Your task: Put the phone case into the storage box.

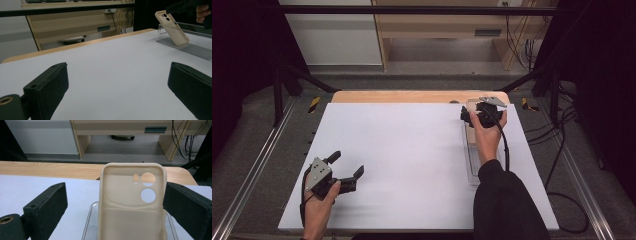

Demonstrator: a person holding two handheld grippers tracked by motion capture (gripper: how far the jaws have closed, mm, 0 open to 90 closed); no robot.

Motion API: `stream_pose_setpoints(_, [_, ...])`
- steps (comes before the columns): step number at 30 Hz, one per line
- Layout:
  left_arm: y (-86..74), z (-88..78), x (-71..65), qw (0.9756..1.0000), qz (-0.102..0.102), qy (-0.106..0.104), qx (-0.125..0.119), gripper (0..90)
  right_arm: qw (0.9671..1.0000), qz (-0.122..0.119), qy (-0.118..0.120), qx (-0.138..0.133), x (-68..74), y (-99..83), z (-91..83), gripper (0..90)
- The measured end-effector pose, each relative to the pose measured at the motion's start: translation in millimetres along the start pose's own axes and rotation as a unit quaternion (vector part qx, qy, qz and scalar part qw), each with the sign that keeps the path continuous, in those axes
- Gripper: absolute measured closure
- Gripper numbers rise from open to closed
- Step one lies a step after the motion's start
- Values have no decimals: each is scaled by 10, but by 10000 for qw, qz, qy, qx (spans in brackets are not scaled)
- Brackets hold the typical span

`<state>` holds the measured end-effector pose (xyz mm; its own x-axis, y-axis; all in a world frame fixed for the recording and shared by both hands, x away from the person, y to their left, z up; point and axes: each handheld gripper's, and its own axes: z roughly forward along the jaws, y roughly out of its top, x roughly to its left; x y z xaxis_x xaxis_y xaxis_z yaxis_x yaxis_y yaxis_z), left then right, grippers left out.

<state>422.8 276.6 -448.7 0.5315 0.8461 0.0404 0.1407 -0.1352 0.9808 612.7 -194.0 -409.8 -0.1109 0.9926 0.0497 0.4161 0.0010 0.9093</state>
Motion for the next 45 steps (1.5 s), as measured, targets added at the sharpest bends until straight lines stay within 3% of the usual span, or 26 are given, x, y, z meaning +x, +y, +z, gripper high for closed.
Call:
stream_pose_setpoints(21, [-12,7,0,10000,-6,-10,33,27,9994,140,269,195,-10,49,-104,51])
stream_pose_setpoints(45, [-12,15,-7,10000,9,-20,68,27,9986,104,446,275,-13,51,-187,54])
